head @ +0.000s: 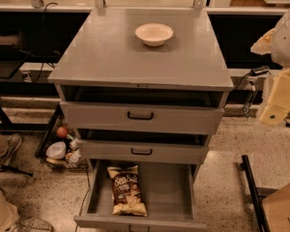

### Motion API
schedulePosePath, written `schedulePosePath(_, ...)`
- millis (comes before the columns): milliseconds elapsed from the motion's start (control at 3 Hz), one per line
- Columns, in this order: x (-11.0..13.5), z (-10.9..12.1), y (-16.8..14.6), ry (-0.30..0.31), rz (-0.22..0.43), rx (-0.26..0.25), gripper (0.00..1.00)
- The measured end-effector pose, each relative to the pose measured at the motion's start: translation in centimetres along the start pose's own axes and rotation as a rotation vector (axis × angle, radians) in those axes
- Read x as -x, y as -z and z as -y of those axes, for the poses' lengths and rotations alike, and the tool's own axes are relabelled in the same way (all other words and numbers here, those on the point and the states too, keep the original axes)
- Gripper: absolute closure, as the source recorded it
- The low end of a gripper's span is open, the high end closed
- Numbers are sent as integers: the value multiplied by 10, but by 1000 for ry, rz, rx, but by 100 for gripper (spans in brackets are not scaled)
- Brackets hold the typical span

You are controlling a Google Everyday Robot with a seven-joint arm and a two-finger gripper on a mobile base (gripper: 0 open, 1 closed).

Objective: Pick brown chip bag from bottom drawer and place on counter

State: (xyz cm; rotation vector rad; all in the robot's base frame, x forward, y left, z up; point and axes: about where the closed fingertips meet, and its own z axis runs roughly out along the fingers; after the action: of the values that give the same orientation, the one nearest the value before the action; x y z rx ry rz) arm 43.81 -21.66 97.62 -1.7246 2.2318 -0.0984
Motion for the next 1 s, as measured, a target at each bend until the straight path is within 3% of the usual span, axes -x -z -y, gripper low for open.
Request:
schedulePosePath(333, 0, 0, 0, 0, 0, 0, 0)
schedulePosePath(667, 5, -6, -17, -58, -13, 48, 0)
schedulePosePath(1000, 29, -39, -90, -211, 18, 214, 0)
